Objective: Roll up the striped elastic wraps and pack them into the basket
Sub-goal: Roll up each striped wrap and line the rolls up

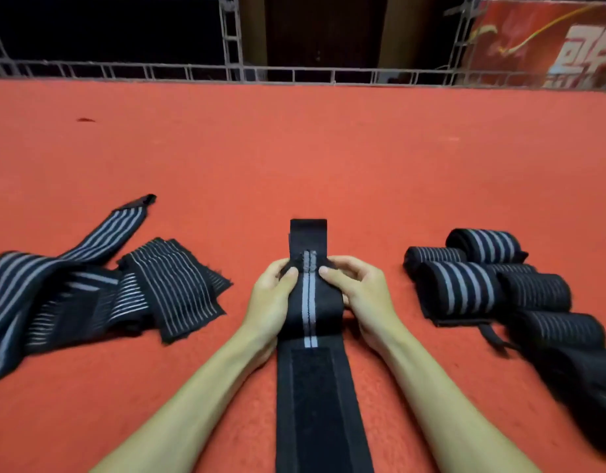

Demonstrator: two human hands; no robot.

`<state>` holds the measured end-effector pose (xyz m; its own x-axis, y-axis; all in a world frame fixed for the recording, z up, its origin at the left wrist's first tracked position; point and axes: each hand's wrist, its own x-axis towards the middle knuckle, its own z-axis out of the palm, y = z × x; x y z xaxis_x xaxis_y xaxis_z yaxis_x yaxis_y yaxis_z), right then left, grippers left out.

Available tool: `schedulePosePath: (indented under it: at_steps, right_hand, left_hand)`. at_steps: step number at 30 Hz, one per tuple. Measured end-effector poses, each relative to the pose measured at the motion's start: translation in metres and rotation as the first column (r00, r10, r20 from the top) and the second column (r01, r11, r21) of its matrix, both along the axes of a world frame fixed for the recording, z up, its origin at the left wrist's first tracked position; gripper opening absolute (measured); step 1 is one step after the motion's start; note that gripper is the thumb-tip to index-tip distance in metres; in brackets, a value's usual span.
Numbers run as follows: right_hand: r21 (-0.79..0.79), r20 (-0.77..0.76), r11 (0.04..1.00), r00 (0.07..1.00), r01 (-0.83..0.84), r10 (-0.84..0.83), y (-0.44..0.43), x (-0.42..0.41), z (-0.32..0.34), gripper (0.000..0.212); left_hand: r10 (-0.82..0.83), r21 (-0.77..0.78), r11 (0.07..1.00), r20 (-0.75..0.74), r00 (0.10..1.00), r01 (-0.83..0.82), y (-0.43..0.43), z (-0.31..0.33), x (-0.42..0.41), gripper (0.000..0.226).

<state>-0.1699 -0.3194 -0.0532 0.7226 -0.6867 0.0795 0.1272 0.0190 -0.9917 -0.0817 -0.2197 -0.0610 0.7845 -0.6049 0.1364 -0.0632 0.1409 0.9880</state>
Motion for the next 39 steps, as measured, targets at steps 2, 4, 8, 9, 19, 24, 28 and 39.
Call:
schedulePosePath:
  at_steps: [2, 4, 8, 9, 19, 24, 28, 39]
  right_hand:
    - [-0.005, 0.008, 1.000, 1.000, -0.017, 0.017, -0.002, 0.002, -0.002, 0.012]
    - [-0.008, 0.020, 0.999, 0.999, -0.033, 0.033, -0.004, 0.003, -0.003, 0.015]
    - [-0.063, 0.055, 0.997, 0.998, -0.038, 0.042, -0.004, 0.004, -0.004, 0.025]
    - [-0.054, 0.059, 0.998, 0.998, -0.034, 0.037, -0.005, 0.004, -0.005, 0.026]
    - [-0.138, 0.075, 0.990, 0.997, 0.010, 0.000, -0.004, 0.005, -0.004, 0.032]
    - [-0.160, 0.145, 0.987, 0.989, -0.012, 0.035, -0.002, 0.003, -0.003, 0.026]
    - [-0.169, 0.174, 0.985, 0.982, -0.046, 0.076, -0.007, 0.004, -0.007, 0.024]
    - [-0.236, 0.010, 0.971, 1.000, 0.026, -0.024, 0.004, 0.004, -0.005, 0.035]
  left_hand:
    - [-0.018, -0.035, 0.999, -0.052, 0.998, 0.017, 0.002, -0.002, 0.001, 0.025]
    - [-0.015, -0.055, 0.998, -0.059, 0.998, 0.012, 0.001, -0.002, 0.001, 0.027]
    - [-0.024, -0.088, 0.996, -0.047, 0.999, 0.020, 0.002, -0.001, 0.002, 0.031]
    - [-0.042, -0.101, 0.994, -0.055, 0.998, 0.036, 0.003, -0.001, 0.001, 0.033]
    - [-0.260, -0.275, 0.942, -0.237, 0.936, 0.192, 0.013, 0.010, 0.002, 0.020]
    - [-0.221, -0.155, 0.966, -0.082, 0.972, 0.207, 0.017, 0.007, 0.003, 0.025]
    - [-0.139, -0.126, 0.983, -0.029, 0.990, 0.134, 0.016, 0.004, 0.003, 0.056]
    - [-0.080, -0.100, 0.990, 0.169, 0.982, 0.098, 0.016, 0.003, -0.004, 0.071]
